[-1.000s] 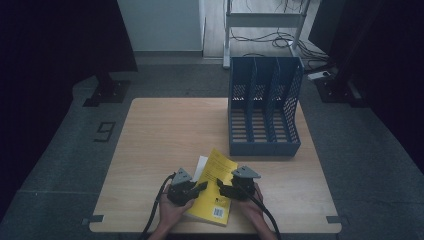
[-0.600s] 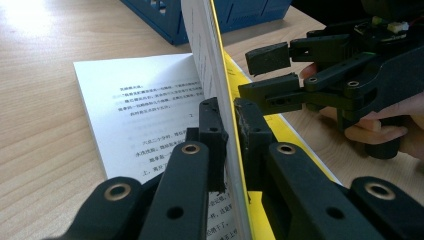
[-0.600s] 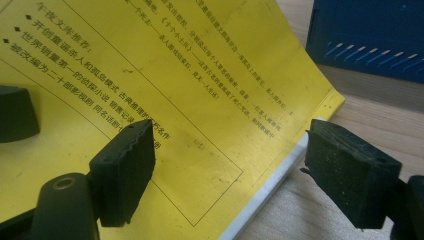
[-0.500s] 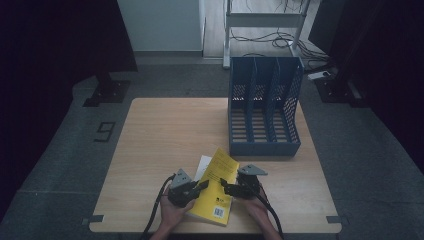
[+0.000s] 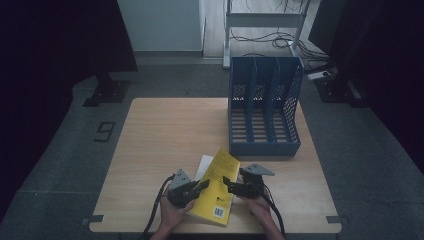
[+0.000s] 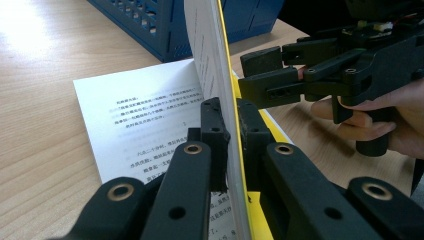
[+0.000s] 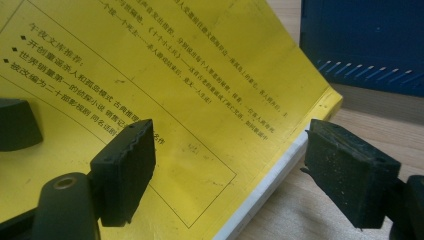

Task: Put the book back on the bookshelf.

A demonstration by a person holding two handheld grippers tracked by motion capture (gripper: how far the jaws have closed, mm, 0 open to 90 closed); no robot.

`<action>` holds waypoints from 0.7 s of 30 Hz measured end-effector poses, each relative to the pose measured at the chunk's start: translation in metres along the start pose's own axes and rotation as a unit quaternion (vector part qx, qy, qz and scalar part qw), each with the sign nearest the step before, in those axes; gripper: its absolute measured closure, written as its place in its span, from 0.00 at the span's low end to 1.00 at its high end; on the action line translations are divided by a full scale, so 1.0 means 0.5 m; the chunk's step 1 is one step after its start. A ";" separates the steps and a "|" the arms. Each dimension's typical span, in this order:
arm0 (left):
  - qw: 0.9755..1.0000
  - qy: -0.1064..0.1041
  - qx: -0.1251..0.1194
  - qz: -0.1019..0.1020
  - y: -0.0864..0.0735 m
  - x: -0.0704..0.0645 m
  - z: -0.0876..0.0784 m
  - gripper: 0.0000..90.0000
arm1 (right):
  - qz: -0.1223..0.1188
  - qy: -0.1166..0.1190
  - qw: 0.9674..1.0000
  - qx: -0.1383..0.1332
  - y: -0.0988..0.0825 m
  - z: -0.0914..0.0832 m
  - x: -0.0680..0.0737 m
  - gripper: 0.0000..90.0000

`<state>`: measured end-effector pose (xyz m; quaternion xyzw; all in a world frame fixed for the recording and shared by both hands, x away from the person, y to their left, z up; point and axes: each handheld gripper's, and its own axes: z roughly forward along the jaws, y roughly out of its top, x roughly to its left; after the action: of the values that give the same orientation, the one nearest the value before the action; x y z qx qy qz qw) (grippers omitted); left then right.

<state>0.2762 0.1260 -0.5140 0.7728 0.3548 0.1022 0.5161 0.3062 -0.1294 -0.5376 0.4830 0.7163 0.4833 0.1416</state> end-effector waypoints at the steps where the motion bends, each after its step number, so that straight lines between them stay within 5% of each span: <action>1: 1.000 0.000 -0.001 0.000 0.001 -0.001 -0.001 0.94 | 0.002 0.003 1.000 -0.001 -0.001 0.000 0.000 0.22; 21: 1.000 -0.002 -0.013 0.006 0.011 -0.008 -0.014 0.95 | 0.015 0.006 1.000 0.001 -0.001 -0.001 -0.012 0.20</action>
<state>0.2719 0.1273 -0.5050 0.7684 0.3478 0.1077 0.5263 0.3088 -0.1347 -0.5394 0.4908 0.7106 0.4873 0.1295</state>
